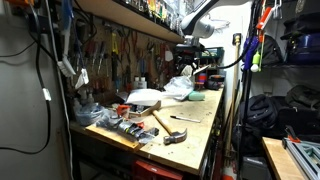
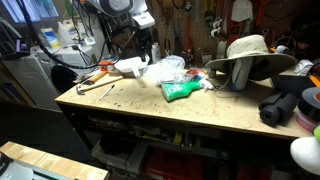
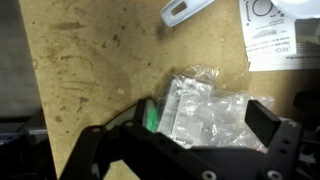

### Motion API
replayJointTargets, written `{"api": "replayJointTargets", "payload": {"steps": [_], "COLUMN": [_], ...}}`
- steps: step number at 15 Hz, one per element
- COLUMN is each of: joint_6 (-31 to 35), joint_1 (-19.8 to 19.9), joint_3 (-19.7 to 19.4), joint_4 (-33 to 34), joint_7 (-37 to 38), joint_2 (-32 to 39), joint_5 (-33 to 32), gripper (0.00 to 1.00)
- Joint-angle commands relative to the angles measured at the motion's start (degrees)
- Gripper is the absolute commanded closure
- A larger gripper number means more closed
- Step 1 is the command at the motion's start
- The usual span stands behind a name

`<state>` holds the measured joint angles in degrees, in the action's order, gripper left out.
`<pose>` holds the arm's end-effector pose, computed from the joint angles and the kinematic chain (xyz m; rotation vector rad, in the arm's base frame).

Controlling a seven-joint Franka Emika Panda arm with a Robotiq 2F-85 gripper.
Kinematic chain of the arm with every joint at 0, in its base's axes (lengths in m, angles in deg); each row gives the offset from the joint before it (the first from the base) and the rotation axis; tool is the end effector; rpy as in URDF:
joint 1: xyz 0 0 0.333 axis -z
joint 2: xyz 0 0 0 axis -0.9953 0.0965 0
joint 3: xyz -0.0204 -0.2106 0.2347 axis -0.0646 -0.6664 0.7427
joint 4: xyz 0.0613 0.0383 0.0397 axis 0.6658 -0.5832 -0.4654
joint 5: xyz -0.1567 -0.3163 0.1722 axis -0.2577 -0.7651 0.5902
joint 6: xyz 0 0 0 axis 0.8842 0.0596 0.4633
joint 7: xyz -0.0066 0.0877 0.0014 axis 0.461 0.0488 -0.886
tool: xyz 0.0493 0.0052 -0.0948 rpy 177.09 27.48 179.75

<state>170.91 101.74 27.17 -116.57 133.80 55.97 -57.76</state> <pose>0.5422 -0.3415 0.4440 -2.1746 2.0597 -0.2164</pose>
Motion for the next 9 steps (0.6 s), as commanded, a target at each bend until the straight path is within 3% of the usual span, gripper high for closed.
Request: {"api": "replayJointTargets", "payload": {"steps": [1, 7, 8, 9], "joint_6": [-3.3, -4.2, -4.3, -4.3], "joint_1": [1.1, 2.6, 1.9, 2.2], "joint_3": [-1.0, -3.2, -2.8, -3.0], "joint_4": [-3.9, -6.8, -3.6, -3.8], "joint_7": [-11.9, -32.0, -26.7, -27.6], "joint_2": [-4.6, -7.9, -5.6, -5.7], "joint_5": [-3.2, -8.8, -6.6, -6.7], "gripper": [0.0, 0.0, 0.0, 0.0]}}
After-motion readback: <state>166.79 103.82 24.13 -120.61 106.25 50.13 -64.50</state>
